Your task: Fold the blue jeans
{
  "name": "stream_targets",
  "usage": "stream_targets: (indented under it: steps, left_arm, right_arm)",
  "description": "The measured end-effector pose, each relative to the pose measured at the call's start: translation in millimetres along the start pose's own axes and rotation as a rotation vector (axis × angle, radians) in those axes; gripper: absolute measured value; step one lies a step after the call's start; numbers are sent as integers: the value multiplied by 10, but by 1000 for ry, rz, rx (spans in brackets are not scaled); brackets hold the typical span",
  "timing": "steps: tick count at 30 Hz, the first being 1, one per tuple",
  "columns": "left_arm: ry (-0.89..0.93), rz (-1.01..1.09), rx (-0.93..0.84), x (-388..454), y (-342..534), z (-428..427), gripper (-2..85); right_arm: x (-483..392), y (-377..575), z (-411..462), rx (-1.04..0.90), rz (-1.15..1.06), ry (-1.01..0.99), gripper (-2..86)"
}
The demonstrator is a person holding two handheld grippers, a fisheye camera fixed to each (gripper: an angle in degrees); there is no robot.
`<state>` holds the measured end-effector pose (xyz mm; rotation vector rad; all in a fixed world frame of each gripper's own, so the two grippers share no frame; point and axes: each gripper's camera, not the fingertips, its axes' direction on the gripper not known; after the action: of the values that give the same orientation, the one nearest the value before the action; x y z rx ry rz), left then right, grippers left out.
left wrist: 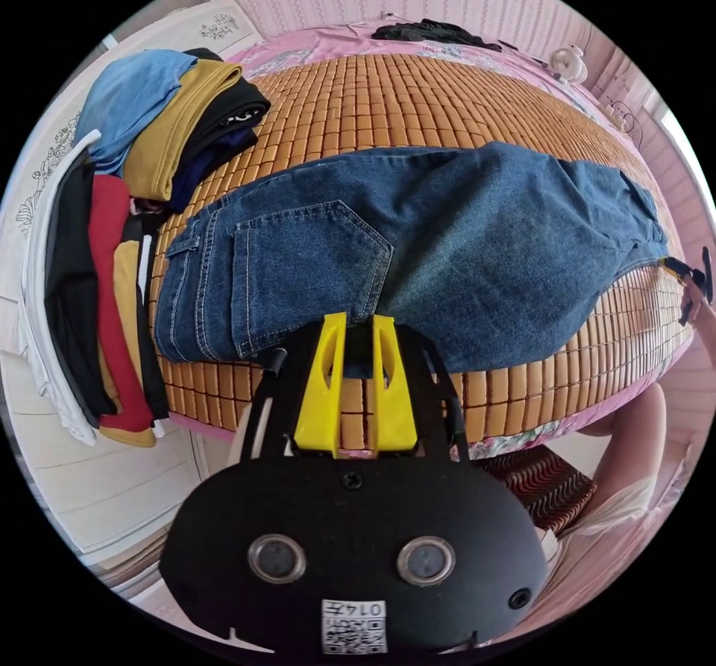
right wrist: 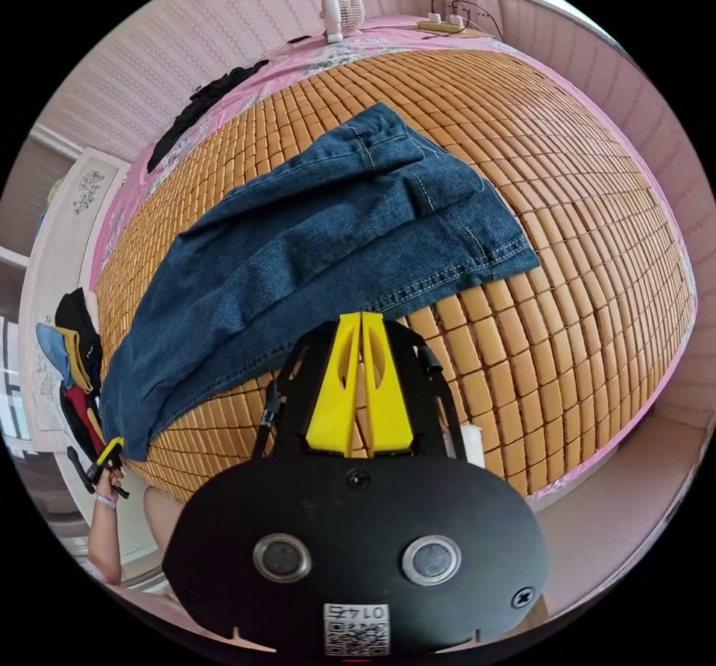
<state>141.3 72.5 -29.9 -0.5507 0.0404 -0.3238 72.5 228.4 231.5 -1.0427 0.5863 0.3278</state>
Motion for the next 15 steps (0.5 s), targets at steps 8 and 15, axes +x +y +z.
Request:
stream_targets:
  steps: [8,15]
  left_arm:
    - [-32,-10,-21,34,590,9,63]
    - [36,-124,99,29,1322,-253,59]
  right_arm:
    - [-189,1286,-171,-76,-282,172,-2]
    - [244,2582,-761,33,-146,172,-3]
